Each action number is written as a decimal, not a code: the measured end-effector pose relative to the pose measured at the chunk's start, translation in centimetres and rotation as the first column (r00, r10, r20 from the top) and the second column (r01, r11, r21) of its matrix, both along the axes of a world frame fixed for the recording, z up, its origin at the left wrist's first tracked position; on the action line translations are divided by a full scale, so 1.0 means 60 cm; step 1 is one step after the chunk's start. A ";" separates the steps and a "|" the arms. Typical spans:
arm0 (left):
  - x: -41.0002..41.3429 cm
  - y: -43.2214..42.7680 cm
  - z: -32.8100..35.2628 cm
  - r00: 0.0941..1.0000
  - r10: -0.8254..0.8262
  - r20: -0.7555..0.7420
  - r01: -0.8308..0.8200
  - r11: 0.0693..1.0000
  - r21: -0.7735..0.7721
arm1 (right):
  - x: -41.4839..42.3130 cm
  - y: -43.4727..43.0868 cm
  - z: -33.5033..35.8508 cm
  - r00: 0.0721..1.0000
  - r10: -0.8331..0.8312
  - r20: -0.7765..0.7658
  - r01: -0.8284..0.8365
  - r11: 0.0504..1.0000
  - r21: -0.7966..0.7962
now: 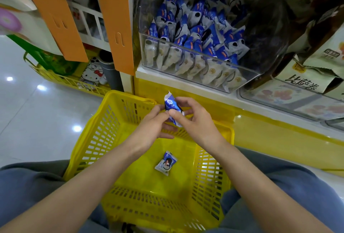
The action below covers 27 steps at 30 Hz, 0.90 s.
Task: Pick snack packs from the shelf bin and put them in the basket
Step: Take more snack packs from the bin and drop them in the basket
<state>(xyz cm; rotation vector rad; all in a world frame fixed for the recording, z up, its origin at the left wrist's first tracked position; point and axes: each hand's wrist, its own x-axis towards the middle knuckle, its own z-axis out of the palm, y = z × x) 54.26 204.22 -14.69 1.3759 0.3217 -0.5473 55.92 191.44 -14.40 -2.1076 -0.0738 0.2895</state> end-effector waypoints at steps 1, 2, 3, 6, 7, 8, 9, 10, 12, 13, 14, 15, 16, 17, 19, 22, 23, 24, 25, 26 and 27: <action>0.003 -0.001 0.004 1.000 0.020 -0.015 -0.021 0.997 -0.070 | 0.001 -0.002 0.001 0.999 -0.002 0.035 0.003 1.000 -0.029; 0.004 0.000 0.006 0.999 0.039 -0.018 -0.041 0.990 -0.134 | 0.001 -0.004 0.002 0.998 0.000 0.069 0.004 0.998 -0.055; 0.005 0.001 0.007 0.999 0.051 -0.019 -0.054 0.979 -0.198 | 0.000 -0.005 0.003 0.995 0.007 0.101 0.001 0.997 -0.079; 0.002 0.002 0.010 0.999 0.035 -0.006 -0.035 0.952 -0.304 | -0.007 -0.008 0.006 0.976 0.084 0.201 -0.044 0.979 -0.197; 0.001 0.001 0.010 0.999 0.036 0.002 -0.035 0.964 -0.264 | -0.009 -0.009 0.006 0.962 0.139 0.235 -0.078 0.964 -0.253; 0.001 0.000 0.008 0.998 0.059 0.005 -0.056 0.978 -0.200 | -0.011 -0.009 0.006 0.945 0.200 0.259 -0.117 0.945 -0.304; 0.003 0.000 0.005 0.995 0.099 0.003 -0.097 0.986 -0.133 | -0.012 -0.009 0.006 0.932 0.244 0.268 -0.149 0.931 -0.332; 0.004 0.001 0.002 0.990 0.139 0.000 -0.138 0.987 -0.080 | -0.013 -0.008 0.006 0.932 0.252 0.259 -0.163 0.933 -0.322; 0.007 0.003 0.001 0.983 0.180 0.016 -0.180 0.983 -0.038 | -0.014 -0.006 0.009 0.973 0.147 0.176 -0.116 0.977 -0.179; 0.008 0.005 0.003 0.983 0.178 0.040 -0.177 0.984 -0.035 | -0.012 -0.007 0.010 0.990 0.076 0.114 -0.066 0.994 -0.090; 0.009 0.006 0.004 0.983 0.169 0.070 -0.167 0.985 -0.037 | -0.009 -0.007 0.012 0.998 0.019 0.060 -0.018 1.000 -0.022; 0.010 0.007 0.006 0.980 0.167 0.104 -0.163 0.986 -0.040 | -0.006 -0.008 0.014 1.000 -0.013 0.019 0.013 1.000 0.021; 0.012 0.009 0.007 0.976 0.174 0.134 -0.171 0.985 -0.040 | -0.003 -0.009 0.017 1.000 -0.022 -0.019 0.023 0.997 0.069; 0.013 0.011 0.008 0.969 0.191 0.155 -0.188 0.982 -0.034 | 0.000 -0.010 0.020 0.998 -0.013 -0.058 0.020 0.992 0.127; 0.016 0.013 0.009 0.961 0.223 0.166 -0.221 0.975 -0.032 | 0.002 -0.010 0.027 0.993 0.014 -0.120 0.014 0.973 0.229; 0.021 0.014 0.018 0.957 0.224 0.183 -0.221 0.975 -0.035 | 0.001 -0.009 0.045 0.995 0.000 -0.100 0.030 0.954 0.298; 0.026 0.015 0.024 0.955 0.224 0.193 -0.220 0.975 -0.042 | 0.000 -0.010 0.055 0.997 -0.013 -0.070 0.033 0.954 0.299; 0.032 0.016 0.033 0.951 0.230 0.204 -0.223 0.973 -0.056 | 0.000 -0.009 0.068 0.999 -0.023 -0.035 0.032 0.956 0.292; 0.040 0.019 0.044 0.943 0.242 0.230 -0.232 0.970 -0.070 | 0.002 -0.009 0.082 1.000 -0.030 0.005 0.027 0.959 0.281; 0.048 0.021 0.057 0.925 0.259 0.278 -0.249 0.966 -0.071 | 0.007 -0.010 0.097 0.998 -0.036 0.049 0.021 0.962 0.271; 0.056 0.026 0.069 0.895 0.271 0.356 -0.273 0.961 -0.046 | 0.014 -0.012 0.114 0.994 -0.052 0.096 0.025 0.965 0.261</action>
